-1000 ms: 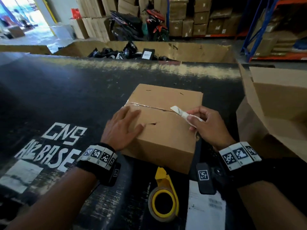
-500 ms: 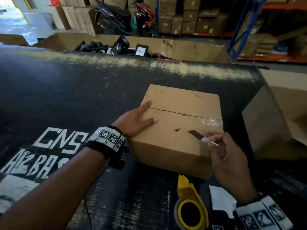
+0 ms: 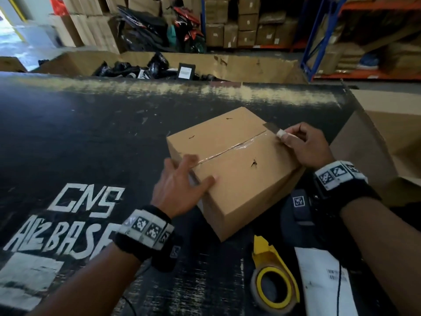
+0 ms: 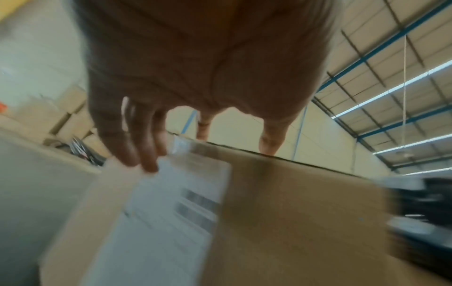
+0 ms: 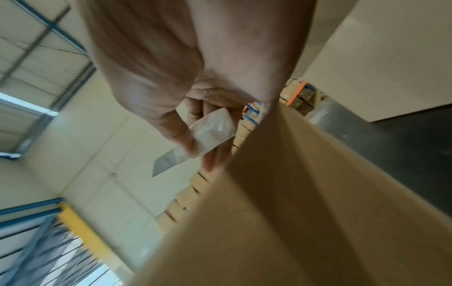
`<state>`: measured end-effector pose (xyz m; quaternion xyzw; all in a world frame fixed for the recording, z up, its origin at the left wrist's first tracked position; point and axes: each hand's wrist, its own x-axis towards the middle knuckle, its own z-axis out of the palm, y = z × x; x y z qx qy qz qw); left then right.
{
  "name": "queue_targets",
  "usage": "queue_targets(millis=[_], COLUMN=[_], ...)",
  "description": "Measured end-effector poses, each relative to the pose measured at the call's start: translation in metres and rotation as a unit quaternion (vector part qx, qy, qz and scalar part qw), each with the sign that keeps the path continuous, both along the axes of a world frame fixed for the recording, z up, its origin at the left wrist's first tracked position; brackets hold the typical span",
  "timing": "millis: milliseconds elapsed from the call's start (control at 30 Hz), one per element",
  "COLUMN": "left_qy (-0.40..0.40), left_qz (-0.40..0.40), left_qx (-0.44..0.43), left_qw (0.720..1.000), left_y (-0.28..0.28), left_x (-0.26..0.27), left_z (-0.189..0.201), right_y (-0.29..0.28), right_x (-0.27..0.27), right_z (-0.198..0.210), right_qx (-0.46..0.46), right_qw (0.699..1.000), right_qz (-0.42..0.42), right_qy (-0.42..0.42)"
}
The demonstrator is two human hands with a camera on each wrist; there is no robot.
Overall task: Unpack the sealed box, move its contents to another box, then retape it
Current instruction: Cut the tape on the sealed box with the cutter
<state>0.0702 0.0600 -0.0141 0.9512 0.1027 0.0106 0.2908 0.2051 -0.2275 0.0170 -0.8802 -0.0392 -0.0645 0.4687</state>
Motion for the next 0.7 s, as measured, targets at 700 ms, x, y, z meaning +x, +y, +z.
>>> queue_targets(millis=[700], left_qy=[-0.010], left_qz=[-0.057], left_qx=[0.075], left_qw=[0.996], left_y=[0.056], left_x=[0.016], left_z=[-0.002], right_y=[0.033], right_x=[-0.005], right_z=[-0.015], right_qx=[0.004], right_qw=[0.998], right_qz=[0.046], right_qy=[0.033])
